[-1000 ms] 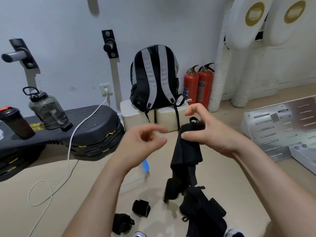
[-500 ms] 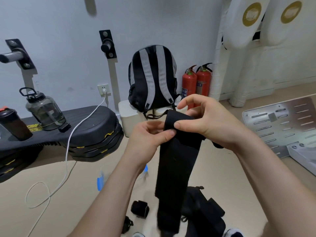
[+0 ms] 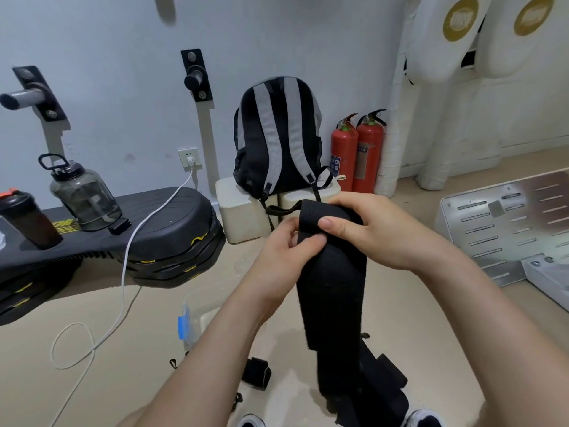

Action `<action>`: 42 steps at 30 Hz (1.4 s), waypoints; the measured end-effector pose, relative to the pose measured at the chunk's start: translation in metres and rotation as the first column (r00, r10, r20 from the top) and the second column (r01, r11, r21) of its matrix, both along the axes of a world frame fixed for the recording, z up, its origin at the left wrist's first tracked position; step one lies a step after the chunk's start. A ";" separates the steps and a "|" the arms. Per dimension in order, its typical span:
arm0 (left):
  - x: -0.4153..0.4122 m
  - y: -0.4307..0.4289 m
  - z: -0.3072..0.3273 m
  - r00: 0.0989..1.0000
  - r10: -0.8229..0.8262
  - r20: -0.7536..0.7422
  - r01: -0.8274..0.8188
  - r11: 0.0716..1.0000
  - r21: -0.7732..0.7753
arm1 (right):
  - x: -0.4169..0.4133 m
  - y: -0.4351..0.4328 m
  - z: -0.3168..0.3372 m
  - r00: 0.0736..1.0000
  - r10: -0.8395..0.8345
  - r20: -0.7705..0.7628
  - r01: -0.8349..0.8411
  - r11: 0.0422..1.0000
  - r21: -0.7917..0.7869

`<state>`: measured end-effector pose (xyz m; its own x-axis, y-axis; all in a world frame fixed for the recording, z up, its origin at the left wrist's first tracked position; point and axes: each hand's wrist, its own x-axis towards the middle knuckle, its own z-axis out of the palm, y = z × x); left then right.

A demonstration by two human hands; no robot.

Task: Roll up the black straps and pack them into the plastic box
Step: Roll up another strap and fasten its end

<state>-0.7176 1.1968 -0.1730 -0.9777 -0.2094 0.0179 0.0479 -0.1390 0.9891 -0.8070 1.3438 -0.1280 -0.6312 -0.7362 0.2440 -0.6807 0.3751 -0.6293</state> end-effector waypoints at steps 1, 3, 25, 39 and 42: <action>0.001 -0.001 0.002 0.999 -0.049 -0.012 0.049 0.996 0.068 | 0.000 0.001 0.001 1.000 0.011 -0.007 -0.011 1.000 -0.021; 0.002 -0.002 0.008 0.999 -0.042 -0.017 0.044 0.993 0.111 | 0.001 0.001 0.001 0.999 0.034 -0.025 -0.034 0.999 -0.026; 0.013 -0.016 0.016 0.988 0.048 -0.150 -0.072 0.985 -0.158 | -0.010 0.012 -0.006 0.923 0.179 0.342 -0.148 0.982 -0.113; 0.016 -0.029 0.027 0.981 -0.086 0.174 0.184 0.701 -0.689 | 0.016 -0.004 -0.022 0.994 0.049 -0.095 -0.049 0.999 0.000; 0.014 -0.024 0.023 0.995 0.000 0.097 0.078 0.607 -0.791 | 0.020 -0.008 -0.019 0.997 0.073 0.030 -0.070 0.994 -0.084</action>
<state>-0.7038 1.1728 -0.1502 -0.9903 -0.1127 0.0810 -0.0215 0.7014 0.7125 -0.7873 1.3355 -0.1473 -0.5865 -0.7577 0.2861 -0.6823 0.2719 -0.6787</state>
